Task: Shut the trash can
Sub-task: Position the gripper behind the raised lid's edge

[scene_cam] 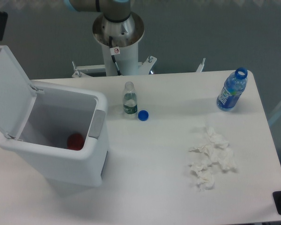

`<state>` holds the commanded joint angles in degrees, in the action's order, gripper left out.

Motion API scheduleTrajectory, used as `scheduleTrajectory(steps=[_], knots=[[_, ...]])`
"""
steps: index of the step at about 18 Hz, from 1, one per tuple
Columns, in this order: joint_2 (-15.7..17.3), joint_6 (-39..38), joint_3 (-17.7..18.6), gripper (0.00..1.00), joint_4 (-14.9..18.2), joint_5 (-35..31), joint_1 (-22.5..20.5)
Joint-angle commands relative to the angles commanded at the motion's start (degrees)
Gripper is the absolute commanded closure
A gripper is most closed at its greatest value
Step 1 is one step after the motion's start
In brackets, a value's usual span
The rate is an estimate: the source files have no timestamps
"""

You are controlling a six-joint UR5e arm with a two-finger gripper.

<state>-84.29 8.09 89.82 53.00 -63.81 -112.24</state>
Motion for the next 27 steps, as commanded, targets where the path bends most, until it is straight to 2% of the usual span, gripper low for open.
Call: scheduleTrajectory(steps=[16, 24, 27], knots=[[-0.5, 2.5, 0.5, 0.0, 0.1, -4.3, -0.2], [-0.5, 2.8, 0.4, 0.0, 0.1, -8.6, -0.8], [-0.6, 5.4, 0.6, 0.0, 0.3, -11.7, -1.5]])
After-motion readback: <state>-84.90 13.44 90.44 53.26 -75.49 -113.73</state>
